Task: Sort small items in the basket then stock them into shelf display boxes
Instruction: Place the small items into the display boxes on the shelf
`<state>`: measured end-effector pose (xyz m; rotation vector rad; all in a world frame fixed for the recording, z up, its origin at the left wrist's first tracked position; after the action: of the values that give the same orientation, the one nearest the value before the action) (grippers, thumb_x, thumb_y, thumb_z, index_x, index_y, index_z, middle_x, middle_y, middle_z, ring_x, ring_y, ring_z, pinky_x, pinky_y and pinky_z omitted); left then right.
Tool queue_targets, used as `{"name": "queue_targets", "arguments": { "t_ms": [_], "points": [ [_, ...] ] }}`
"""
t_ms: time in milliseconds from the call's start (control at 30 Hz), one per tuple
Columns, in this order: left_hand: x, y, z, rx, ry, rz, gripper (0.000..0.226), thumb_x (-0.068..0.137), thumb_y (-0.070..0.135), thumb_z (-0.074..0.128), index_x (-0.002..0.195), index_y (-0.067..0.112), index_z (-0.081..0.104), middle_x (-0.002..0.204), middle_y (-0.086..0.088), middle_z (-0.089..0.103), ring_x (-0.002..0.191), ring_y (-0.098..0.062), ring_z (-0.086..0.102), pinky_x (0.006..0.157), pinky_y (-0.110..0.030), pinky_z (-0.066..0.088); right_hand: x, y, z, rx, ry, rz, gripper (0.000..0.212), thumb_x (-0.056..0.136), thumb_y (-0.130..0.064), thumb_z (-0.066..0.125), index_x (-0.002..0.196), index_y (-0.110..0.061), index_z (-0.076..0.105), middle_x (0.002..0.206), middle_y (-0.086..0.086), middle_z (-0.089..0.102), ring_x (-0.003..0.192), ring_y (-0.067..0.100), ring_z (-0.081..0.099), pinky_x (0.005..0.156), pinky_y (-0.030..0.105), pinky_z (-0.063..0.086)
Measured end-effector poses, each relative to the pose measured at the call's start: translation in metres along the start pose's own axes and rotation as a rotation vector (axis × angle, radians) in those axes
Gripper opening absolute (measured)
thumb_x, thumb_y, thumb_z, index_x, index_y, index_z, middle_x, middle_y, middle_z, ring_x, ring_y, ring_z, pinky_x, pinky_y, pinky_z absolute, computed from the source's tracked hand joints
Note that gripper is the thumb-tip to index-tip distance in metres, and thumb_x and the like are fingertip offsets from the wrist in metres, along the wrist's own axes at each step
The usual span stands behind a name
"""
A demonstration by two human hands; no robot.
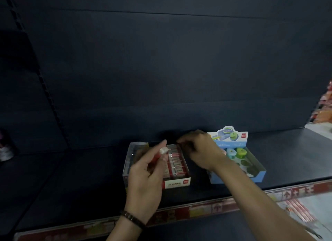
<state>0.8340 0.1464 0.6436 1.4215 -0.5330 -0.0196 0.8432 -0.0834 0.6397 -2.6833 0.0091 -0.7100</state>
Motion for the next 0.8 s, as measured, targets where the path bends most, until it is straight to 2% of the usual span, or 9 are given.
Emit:
{"name": "queue_targets", "arguments": {
  "t_ms": [67,133,267,400,567,633,667,733,800],
  "points": [
    [0.006,0.009,-0.003,0.004,0.035,0.037,0.033,0.1,0.01,0.066,0.12,0.035,0.074,0.102,0.023,0.073,0.094,0.005,0.071,0.076,-0.008,0.054,-0.009,-0.005,-0.003,0.121,0.116,0.023,0.031,0.091,-0.003,0.07,0.107,-0.026,0.082,0.104,-0.013,0.079,0.098,0.01,0.07,0.092,0.034,0.055],
    [0.013,0.009,-0.007,0.022,0.024,0.02,0.03,0.099,0.012,0.068,0.118,0.035,0.075,0.103,0.023,0.073,0.096,0.004,0.071,0.076,-0.008,0.054,-0.018,-0.015,-0.005,0.271,0.155,0.068,0.03,0.092,-0.002,0.071,0.103,-0.027,0.083,0.099,-0.018,0.079,0.092,0.003,0.073,0.086,0.029,0.057],
    [0.029,-0.007,-0.015,0.16,0.011,-0.073,0.024,0.093,0.019,0.077,0.104,0.041,0.077,0.104,0.013,0.077,0.099,-0.005,0.074,0.083,-0.029,0.062,-0.03,-0.04,-0.006,0.466,0.207,0.039,0.032,0.087,-0.003,0.081,0.101,-0.031,0.081,0.094,-0.014,0.077,0.086,0.01,0.074,0.079,0.027,0.058],
    [0.039,-0.014,-0.013,0.115,0.008,-0.186,0.011,0.093,0.022,0.078,0.102,0.023,0.071,0.096,0.003,0.081,0.09,-0.017,0.079,0.085,-0.048,0.064,-0.029,-0.053,-0.004,0.452,0.255,-0.047,0.039,0.078,-0.005,0.092,0.111,-0.023,0.082,0.089,-0.012,0.07,0.081,0.012,0.072,0.077,0.021,0.054],
    [0.044,-0.009,-0.007,0.131,0.004,-0.172,0.012,0.095,0.03,0.076,0.103,0.023,0.069,0.096,0.002,0.08,0.089,-0.019,0.079,0.082,-0.05,0.064,-0.023,-0.058,-0.003,0.336,0.313,-0.117,0.037,0.076,-0.008,0.093,0.109,-0.02,0.084,0.099,-0.01,0.072,0.089,0.005,0.071,0.081,0.018,0.055],
    [0.043,-0.006,-0.007,0.153,0.0,-0.159,0.011,0.097,0.029,0.074,0.102,0.022,0.068,0.093,0.005,0.08,0.084,-0.014,0.079,0.078,-0.047,0.065,-0.022,-0.056,-0.003,0.318,0.336,-0.123,0.031,0.079,-0.009,0.093,0.106,-0.021,0.084,0.094,-0.012,0.071,0.085,0.004,0.07,0.079,0.015,0.052],
    [0.04,-0.005,-0.008,0.203,-0.012,-0.139,0.008,0.097,0.029,0.073,0.102,0.024,0.068,0.09,0.008,0.079,0.079,-0.009,0.078,0.075,-0.041,0.066,-0.021,-0.054,-0.002,0.306,0.336,-0.113,0.028,0.08,-0.011,0.092,0.105,-0.021,0.083,0.09,-0.014,0.07,0.083,0.004,0.069,0.077,0.014,0.05],
    [0.032,-0.003,-0.011,0.466,-0.092,-0.069,0.006,0.099,0.032,0.07,0.101,0.036,0.068,0.083,0.016,0.073,0.074,0.004,0.072,0.065,-0.017,0.059,-0.018,-0.044,-0.002,0.281,0.311,-0.069,0.023,0.084,-0.016,0.09,0.105,-0.022,0.083,0.088,-0.018,0.069,0.08,0.002,0.068,0.075,0.013,0.049],
    [0.02,-0.008,-0.013,0.782,-0.22,-0.021,0.009,0.101,0.038,0.065,0.107,0.044,0.067,0.089,0.023,0.066,0.078,0.011,0.064,0.064,-0.005,0.049,-0.015,-0.031,0.003,0.231,0.253,-0.051,0.019,0.086,-0.017,0.089,0.103,-0.021,0.083,0.087,-0.022,0.066,0.08,-0.002,0.065,0.076,0.01,0.046]
  ]
}}
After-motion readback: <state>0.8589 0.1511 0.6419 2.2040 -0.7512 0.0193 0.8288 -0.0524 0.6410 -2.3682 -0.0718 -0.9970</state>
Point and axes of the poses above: each hand's wrist, its own x-axis towards the middle knuckle, its own z-axis out of the palm, y = z × x, the point moved 1 cm from there along x, towards the middle knuckle
